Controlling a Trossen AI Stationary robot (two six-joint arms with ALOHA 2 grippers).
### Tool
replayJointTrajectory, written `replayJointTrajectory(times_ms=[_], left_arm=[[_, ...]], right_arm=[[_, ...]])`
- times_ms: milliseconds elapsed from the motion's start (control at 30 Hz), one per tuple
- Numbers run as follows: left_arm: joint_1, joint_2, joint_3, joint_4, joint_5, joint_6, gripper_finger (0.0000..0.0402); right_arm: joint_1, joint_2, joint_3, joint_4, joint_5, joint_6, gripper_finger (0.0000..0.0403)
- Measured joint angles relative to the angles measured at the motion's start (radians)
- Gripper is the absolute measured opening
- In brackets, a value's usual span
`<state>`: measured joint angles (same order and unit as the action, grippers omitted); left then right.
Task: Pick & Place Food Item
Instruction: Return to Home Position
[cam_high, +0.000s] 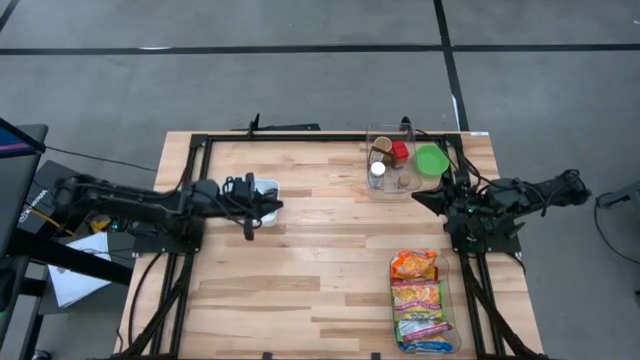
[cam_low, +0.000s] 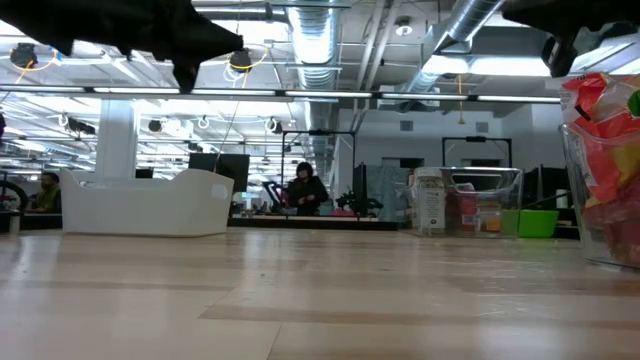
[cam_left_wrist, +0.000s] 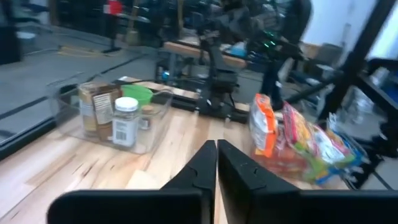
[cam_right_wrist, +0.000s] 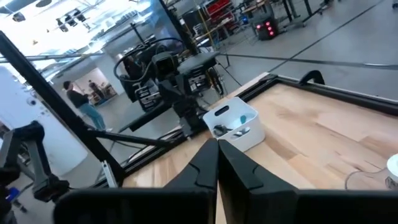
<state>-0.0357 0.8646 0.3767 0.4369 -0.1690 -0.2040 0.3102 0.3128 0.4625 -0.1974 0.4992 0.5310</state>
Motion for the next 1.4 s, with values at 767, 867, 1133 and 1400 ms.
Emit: replayJointTrajectory(times_ms=[767, 867, 1133, 1400], left_arm=[[0.093, -0.397, -0.218, -0.162, 0.137, 0.09, 0.0], [0.074, -0.442, -0.26, -0.161, 0.112, 0.089, 0.0], [0.021, -0.559, -0.322, -0.165, 0.088, 0.146, 0.0], [0.02, -0.676, -0.37, -0.24, 0.087, 0.153, 0.0]], right_arm=[[-0.07, 0.0, 0.0, -0.004, 0.052, 0.145, 0.0], [-0.07, 0.0, 0.0, -0.004, 0.061, 0.176, 0.0], [-0.07, 0.0, 0.0, -0.005, 0.104, 0.236, 0.0], [-0.07, 0.0, 0.0, -0.004, 0.112, 0.256, 0.0]])
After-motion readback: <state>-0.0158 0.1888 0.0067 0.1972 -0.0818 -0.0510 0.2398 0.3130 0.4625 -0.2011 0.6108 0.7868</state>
